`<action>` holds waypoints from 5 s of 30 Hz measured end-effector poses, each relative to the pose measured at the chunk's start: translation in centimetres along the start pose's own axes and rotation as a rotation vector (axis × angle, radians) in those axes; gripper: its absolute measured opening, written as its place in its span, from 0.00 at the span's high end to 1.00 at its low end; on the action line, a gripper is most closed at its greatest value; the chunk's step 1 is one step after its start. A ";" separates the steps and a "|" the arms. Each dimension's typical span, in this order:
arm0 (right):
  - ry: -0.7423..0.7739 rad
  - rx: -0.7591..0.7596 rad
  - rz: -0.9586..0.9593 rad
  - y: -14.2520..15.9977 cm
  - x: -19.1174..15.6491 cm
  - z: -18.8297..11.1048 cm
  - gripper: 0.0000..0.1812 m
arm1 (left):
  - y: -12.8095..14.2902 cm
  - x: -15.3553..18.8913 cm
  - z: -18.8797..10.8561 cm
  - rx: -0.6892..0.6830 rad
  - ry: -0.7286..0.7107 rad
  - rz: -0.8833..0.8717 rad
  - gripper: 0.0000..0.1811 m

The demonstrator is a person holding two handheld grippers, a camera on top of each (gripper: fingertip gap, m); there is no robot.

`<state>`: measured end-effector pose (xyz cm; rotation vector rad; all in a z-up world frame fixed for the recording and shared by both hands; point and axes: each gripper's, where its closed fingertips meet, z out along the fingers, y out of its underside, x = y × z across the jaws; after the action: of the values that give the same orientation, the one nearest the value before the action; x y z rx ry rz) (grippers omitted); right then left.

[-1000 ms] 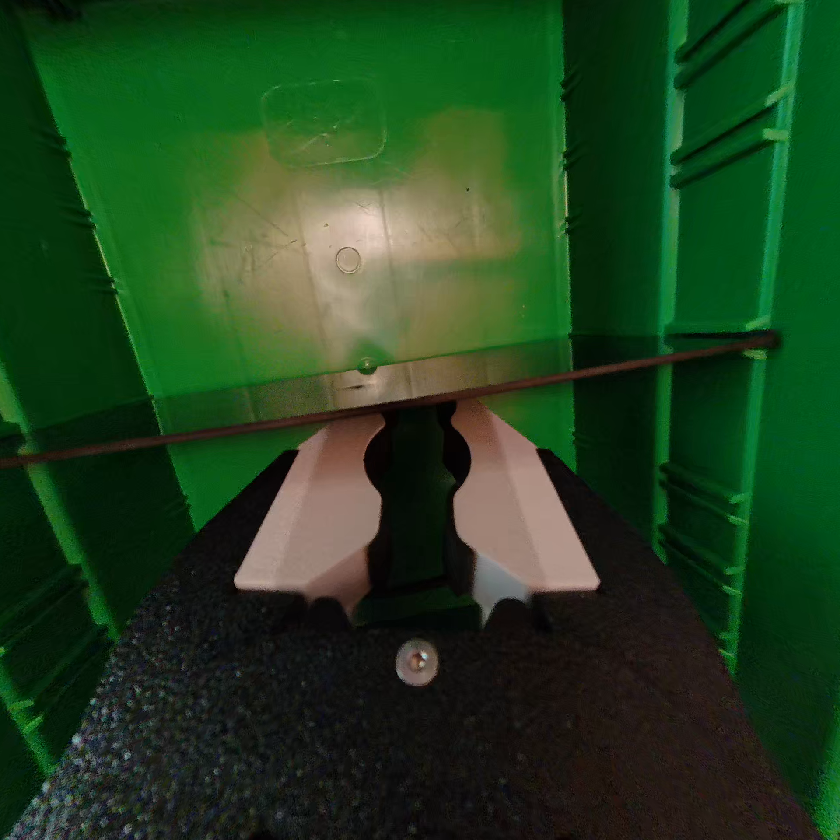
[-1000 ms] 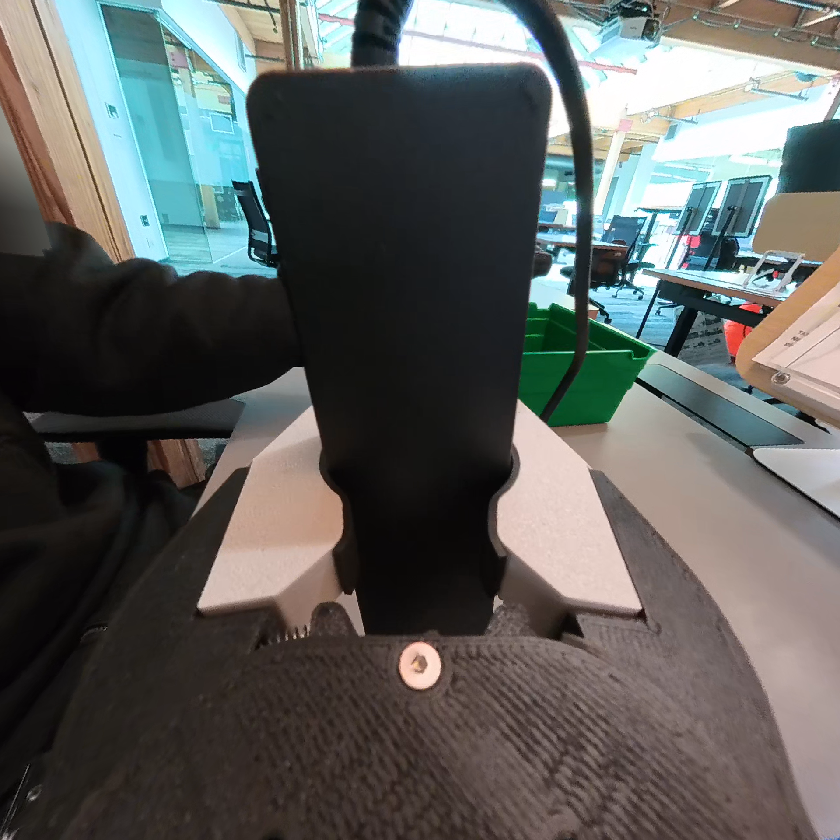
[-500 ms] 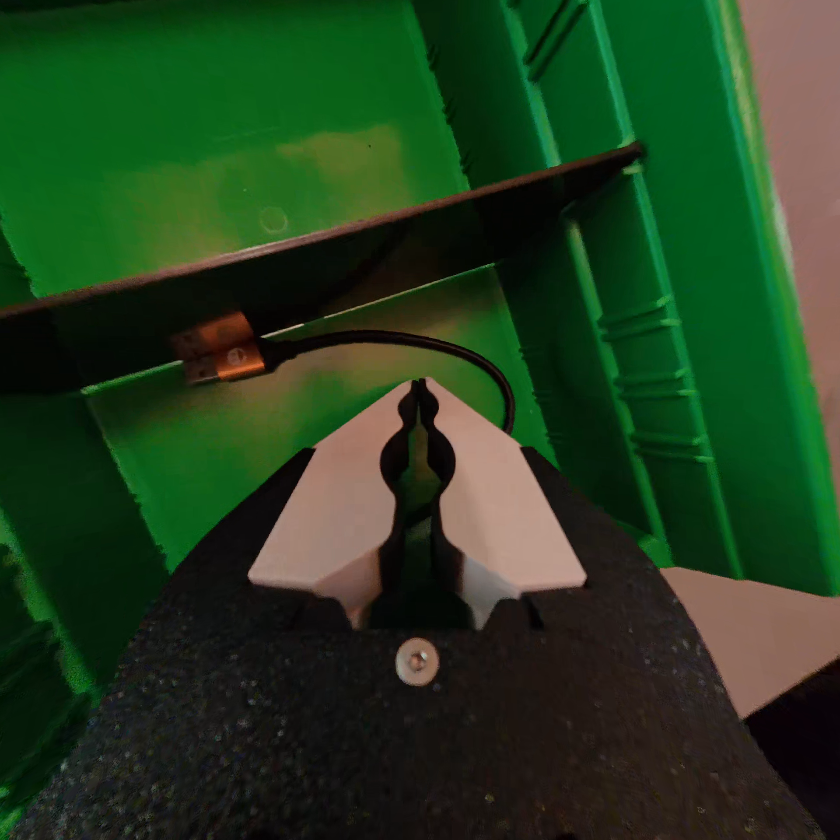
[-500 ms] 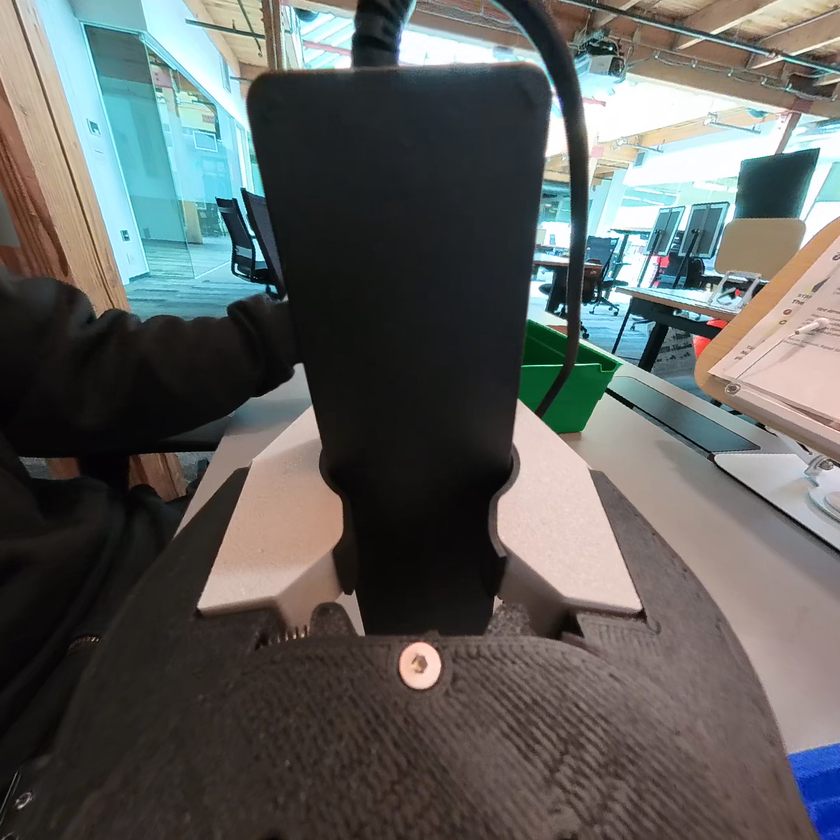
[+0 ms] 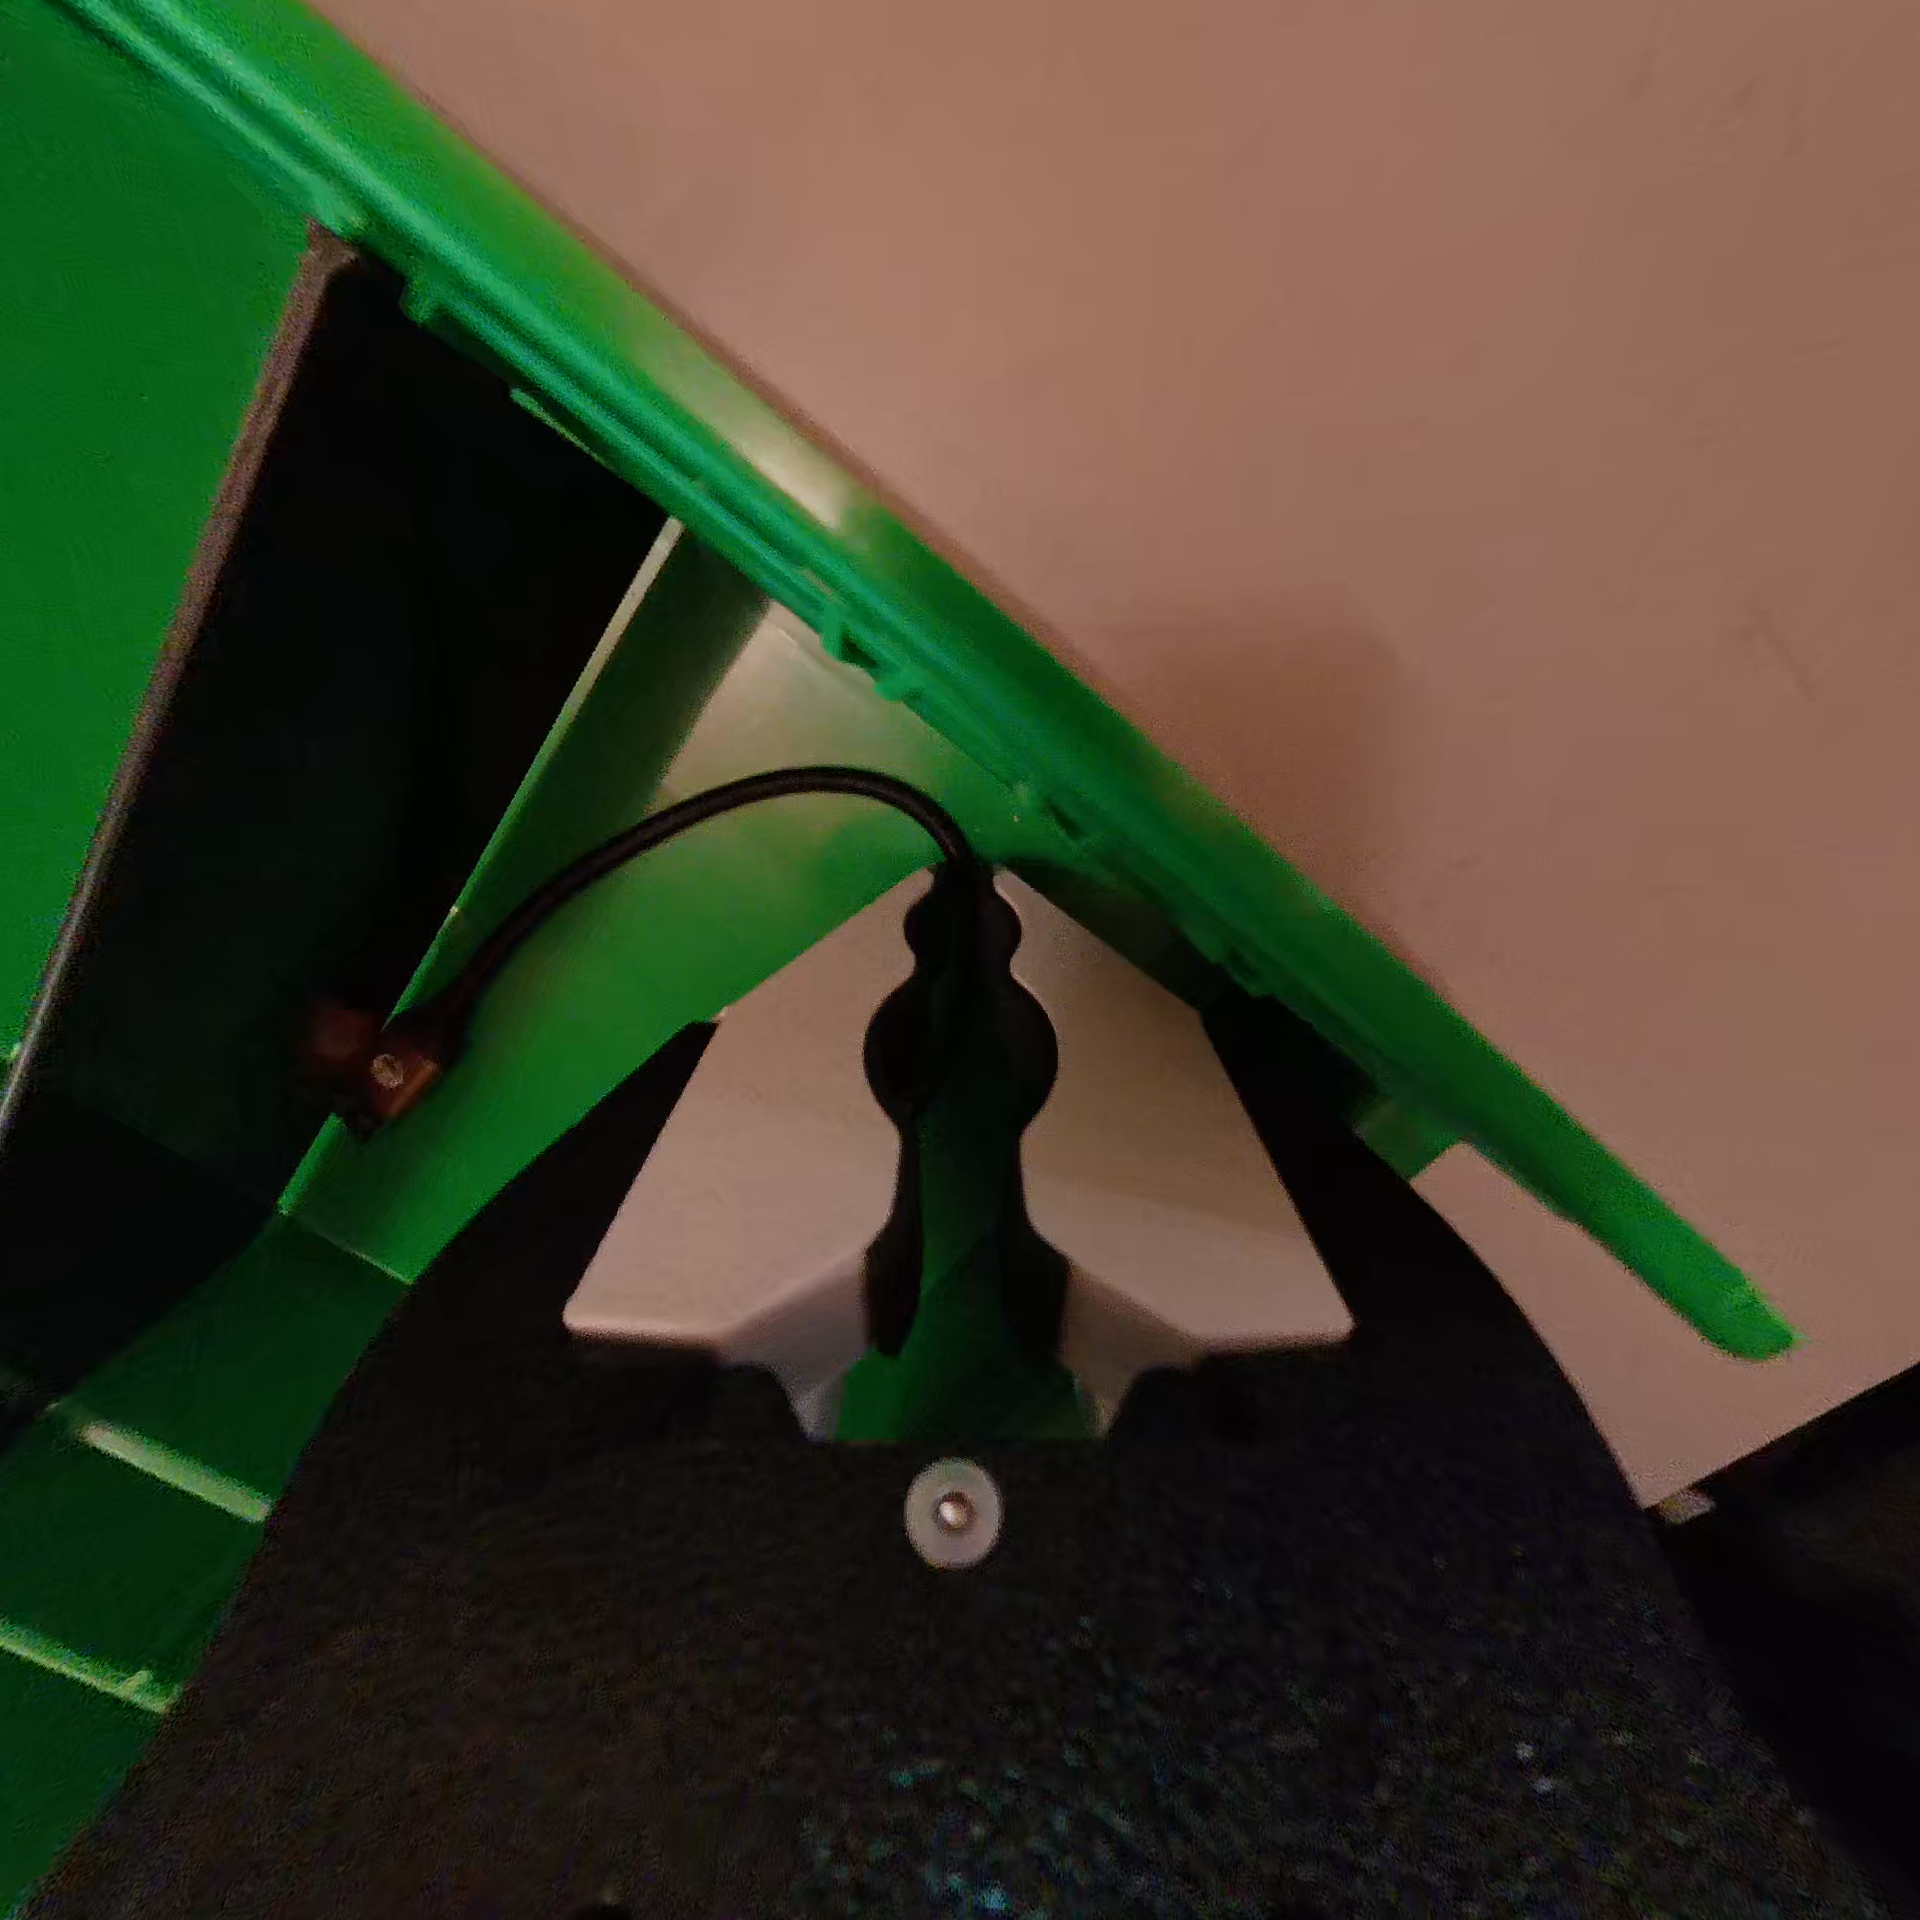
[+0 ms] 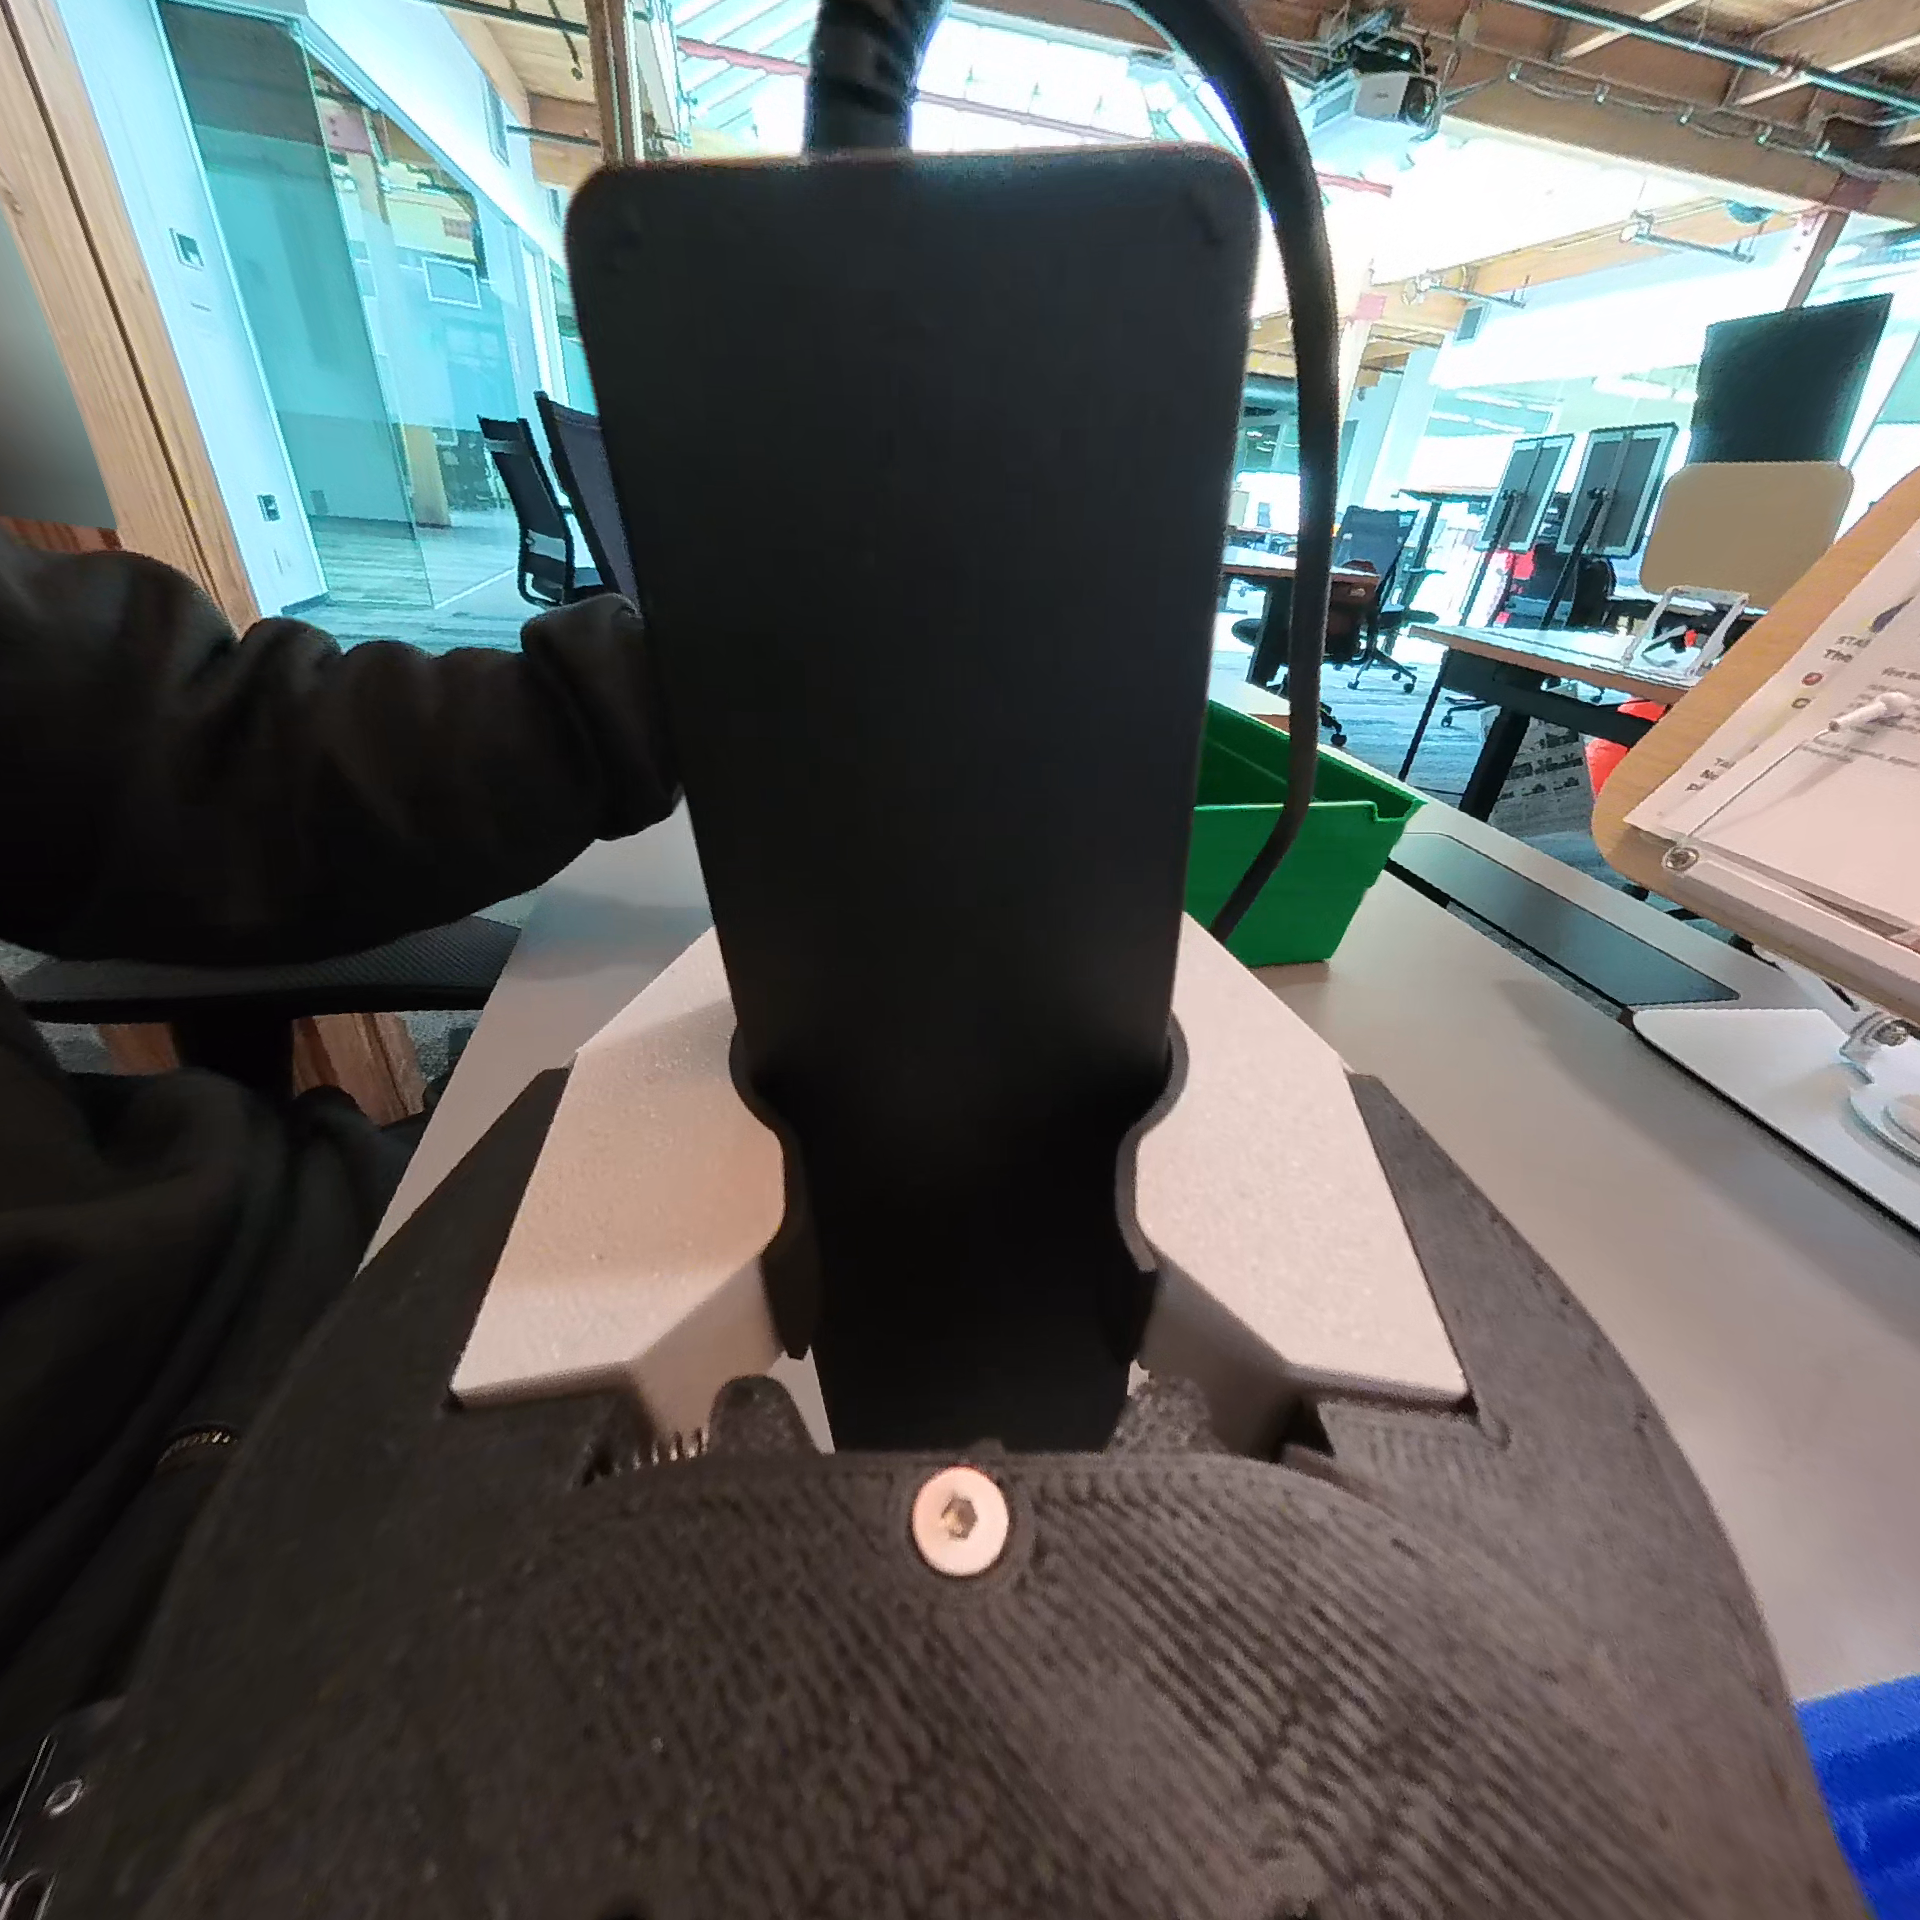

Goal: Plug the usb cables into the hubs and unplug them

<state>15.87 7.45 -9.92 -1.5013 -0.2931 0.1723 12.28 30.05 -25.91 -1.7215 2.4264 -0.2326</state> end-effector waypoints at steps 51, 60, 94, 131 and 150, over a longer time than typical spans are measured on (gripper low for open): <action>0.161 0.158 -0.023 -4.5 2.4 -8.2 0.65 | -14.7 16.5 2.3 0.627 -0.067 0.251 0.83; 0.133 0.146 0.006 -3.8 2.2 -7.4 0.65 | -15.2 15.8 2.7 0.627 -0.050 0.206 0.93; -0.265 -0.049 0.087 3.4 -6.6 4.8 0.65 | -4.4 21.3 -15.3 0.733 0.370 0.487 0.93; -0.200 -0.372 -0.034 6.5 -7.6 5.4 0.65 | -6.3 22.3 -14.2 0.806 0.369 0.591 0.93; -0.134 -0.294 -0.056 4.0 -6.3 4.5 0.65 | -7.6 22.5 -16.4 1.002 0.378 0.553 0.94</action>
<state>8.84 10.18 -14.28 -1.7738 -0.4836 0.1916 8.41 6.93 -9.10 -0.5887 2.2078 -1.4663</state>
